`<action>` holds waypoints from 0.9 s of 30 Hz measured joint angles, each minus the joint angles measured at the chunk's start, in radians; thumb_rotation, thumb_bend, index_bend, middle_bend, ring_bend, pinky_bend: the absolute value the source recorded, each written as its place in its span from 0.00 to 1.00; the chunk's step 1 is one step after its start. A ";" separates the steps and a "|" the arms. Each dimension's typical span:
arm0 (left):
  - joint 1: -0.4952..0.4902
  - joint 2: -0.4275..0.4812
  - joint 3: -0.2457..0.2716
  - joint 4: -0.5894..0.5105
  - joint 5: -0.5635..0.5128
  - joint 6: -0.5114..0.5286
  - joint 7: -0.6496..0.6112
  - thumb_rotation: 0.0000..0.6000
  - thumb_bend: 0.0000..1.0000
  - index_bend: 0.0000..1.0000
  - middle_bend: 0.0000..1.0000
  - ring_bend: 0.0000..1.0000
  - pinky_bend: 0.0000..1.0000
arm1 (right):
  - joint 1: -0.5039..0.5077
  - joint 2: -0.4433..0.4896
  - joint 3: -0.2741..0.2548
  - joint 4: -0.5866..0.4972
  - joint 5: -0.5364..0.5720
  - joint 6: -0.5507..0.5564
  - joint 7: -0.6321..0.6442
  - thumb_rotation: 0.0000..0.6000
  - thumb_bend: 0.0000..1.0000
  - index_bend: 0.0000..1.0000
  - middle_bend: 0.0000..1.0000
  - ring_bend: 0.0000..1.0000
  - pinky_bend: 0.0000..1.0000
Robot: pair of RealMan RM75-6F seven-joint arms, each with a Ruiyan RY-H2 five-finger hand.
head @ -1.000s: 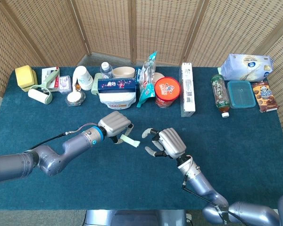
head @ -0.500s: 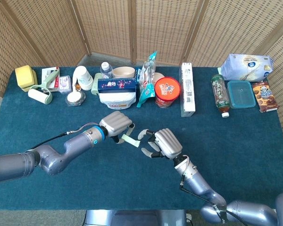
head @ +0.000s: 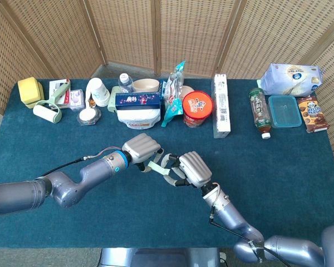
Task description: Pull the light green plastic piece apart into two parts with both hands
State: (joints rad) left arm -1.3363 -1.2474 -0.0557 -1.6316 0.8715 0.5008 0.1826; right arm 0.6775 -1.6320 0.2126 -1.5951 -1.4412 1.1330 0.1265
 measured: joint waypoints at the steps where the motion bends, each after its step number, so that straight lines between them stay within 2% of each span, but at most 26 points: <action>1: 0.000 0.000 0.000 0.000 0.000 -0.002 -0.001 1.00 0.35 0.60 1.00 1.00 1.00 | 0.000 0.000 0.000 0.001 0.000 0.000 0.000 1.00 0.33 0.50 1.00 0.94 0.81; 16: -0.010 0.009 -0.011 0.013 0.010 -0.062 -0.045 1.00 0.35 0.60 1.00 1.00 1.00 | 0.009 -0.008 -0.001 0.017 -0.008 0.001 0.020 1.00 0.33 0.53 1.00 0.95 0.81; 27: 0.015 0.027 -0.030 0.025 0.087 -0.116 -0.119 1.00 0.35 0.60 1.00 1.00 1.00 | 0.007 0.000 -0.006 0.022 -0.010 0.003 0.027 1.00 0.33 0.53 1.00 0.95 0.81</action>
State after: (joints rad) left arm -1.3210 -1.2201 -0.0854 -1.6064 0.9588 0.3850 0.0635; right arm 0.6847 -1.6323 0.2068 -1.5731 -1.4514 1.1360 0.1535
